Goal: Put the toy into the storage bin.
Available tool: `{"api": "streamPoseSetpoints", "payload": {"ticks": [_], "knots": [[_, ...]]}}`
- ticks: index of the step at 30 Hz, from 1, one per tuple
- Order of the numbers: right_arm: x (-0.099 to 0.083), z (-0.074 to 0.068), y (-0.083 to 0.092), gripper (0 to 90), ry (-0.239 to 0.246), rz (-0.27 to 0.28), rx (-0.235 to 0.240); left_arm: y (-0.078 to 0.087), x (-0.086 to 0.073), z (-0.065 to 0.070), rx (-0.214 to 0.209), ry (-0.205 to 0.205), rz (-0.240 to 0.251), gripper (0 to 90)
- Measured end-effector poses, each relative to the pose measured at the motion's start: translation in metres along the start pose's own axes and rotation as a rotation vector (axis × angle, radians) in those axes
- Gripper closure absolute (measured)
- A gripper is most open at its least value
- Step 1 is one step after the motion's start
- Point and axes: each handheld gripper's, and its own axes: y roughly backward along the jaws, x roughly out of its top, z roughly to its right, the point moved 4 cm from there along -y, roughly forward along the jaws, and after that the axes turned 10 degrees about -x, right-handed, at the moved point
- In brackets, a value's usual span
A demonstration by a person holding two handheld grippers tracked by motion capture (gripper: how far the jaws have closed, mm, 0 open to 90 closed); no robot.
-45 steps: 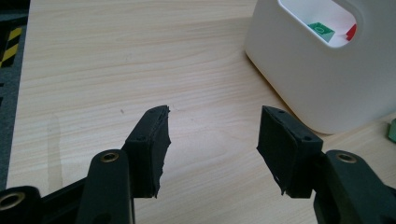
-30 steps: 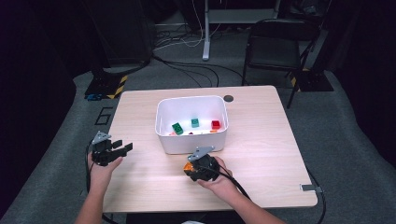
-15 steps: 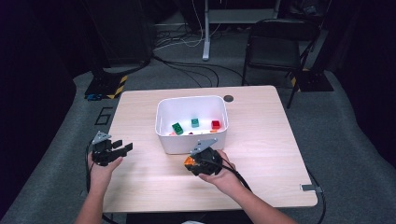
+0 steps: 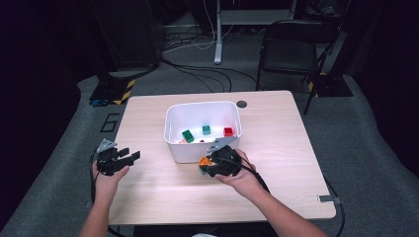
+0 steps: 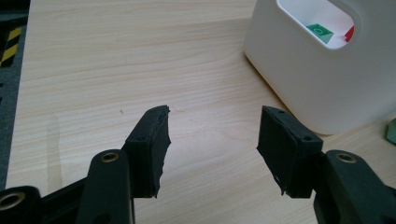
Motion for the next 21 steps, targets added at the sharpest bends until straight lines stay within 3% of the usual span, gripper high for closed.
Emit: {"api": "streamPoseSetpoints", "payload": {"ticks": [4, 13, 21], "knots": [[0.007, 0.004, 0.007, 58.1, 0.008, 0.003, 0.000, 0.000, 0.000, 0.000, 0.001, 0.000, -0.001, 42.9], [0.026, 0.013, 0.020, 58.2, -0.021, 0.005, 0.018, 0.002, 0.000, -0.002, -0.001, 0.017, 0.007, 42.9], [0.046, 0.021, 0.031, 58.2, -0.010, 0.029, 0.019, 0.003, -0.001, -0.004, 0.001, 0.025, 0.004, 42.9]]}}
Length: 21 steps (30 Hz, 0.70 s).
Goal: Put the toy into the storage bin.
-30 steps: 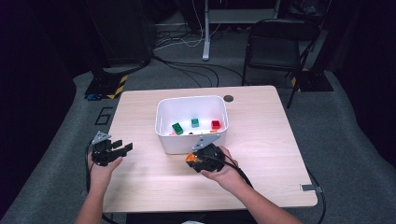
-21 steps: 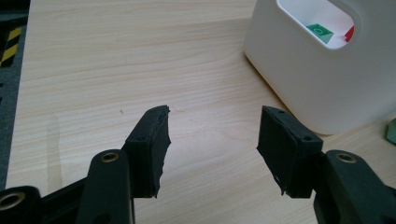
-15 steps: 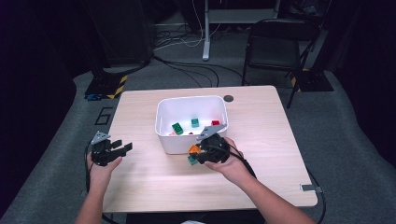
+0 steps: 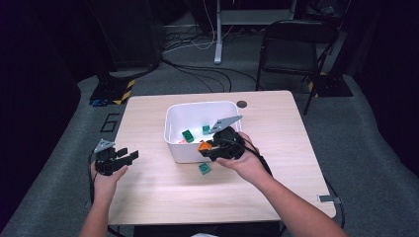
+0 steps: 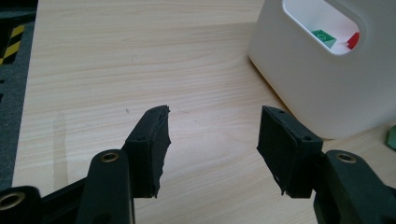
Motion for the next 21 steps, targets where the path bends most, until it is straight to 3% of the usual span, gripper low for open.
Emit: {"api": "streamPoseSetpoints", "payload": {"ticks": [10, 21], "knots": [[0.029, 0.017, 0.005, 58.2, -0.015, 0.028, -0.029, -0.003, 0.001, 0.001, -0.006, -0.005, -0.003, 42.9], [0.057, 0.050, -0.012, 58.2, -0.077, 0.034, -0.104, 0.003, 0.002, -0.002, -0.008, -0.002, 0.016, 42.9]]}}
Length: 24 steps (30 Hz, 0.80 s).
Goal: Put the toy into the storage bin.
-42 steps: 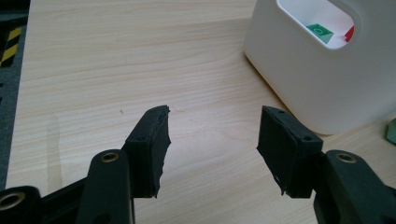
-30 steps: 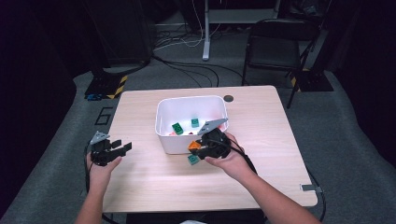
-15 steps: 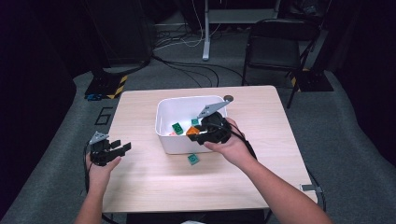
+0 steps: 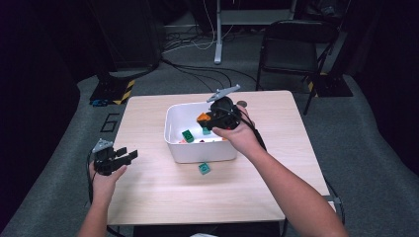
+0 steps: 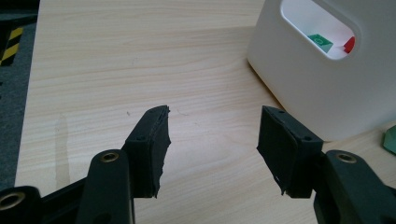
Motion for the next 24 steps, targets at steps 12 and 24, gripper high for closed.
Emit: {"api": "streamPoseSetpoints", "payload": {"ticks": [12, 24], "knots": [[0.011, 0.014, -0.032, 58.1, -0.027, -0.007, -0.013, 0.000, 0.000, -0.001, 0.001, 0.004, -0.003, 42.9], [0.019, 0.020, -0.067, 58.1, -0.032, -0.029, -0.014, 0.001, 0.001, -0.001, -0.003, 0.003, 0.004, 42.9]]}}
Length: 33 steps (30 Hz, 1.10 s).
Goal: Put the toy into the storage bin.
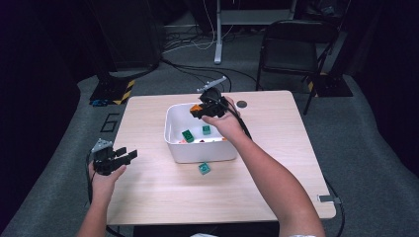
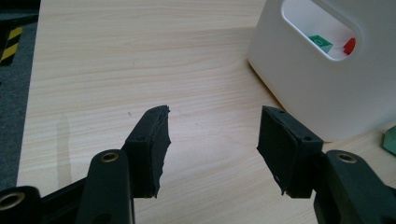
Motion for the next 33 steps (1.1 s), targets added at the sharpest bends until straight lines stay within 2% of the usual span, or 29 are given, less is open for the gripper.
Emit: {"api": "streamPoseSetpoints", "payload": {"ticks": [3, 5, 6, 12, 17, 19, 27, 33], "knots": [[0.000, 0.001, -0.010, 58.1, -0.012, -0.011, -0.009, 0.000, 0.000, -0.001, 0.000, 0.001, -0.002, 42.8], [-0.001, 0.003, -0.016, 58.1, 0.002, -0.005, -0.022, 0.000, 0.000, -0.001, 0.001, 0.002, -0.002, 42.8], [-0.001, 0.004, -0.019, 58.1, -0.009, -0.012, -0.029, 0.000, 0.000, -0.001, 0.002, 0.002, -0.001, 42.8], [-0.006, 0.006, -0.037, 58.0, 0.003, -0.037, -0.035, 0.001, 0.000, -0.001, 0.003, 0.001, 0.002, 42.9], [-0.007, 0.006, -0.044, 57.4, -0.005, -0.047, -0.030, 0.002, 0.000, -0.001, 0.003, 0.003, 0.004, 42.9], [-0.007, 0.006, -0.046, 54.5, -0.005, -0.051, -0.029, 0.002, 0.000, -0.001, 0.003, 0.003, 0.004, 42.8], [-0.008, 0.005, -0.034, 50.0, -0.012, -0.052, -0.028, 0.001, -0.001, -0.001, 0.005, 0.000, 0.001, 42.7], [-0.009, -0.006, -0.010, 48.0, 0.014, -0.041, -0.012, 0.000, -0.001, -0.001, 0.010, -0.003, -0.004, 42.6]]}}
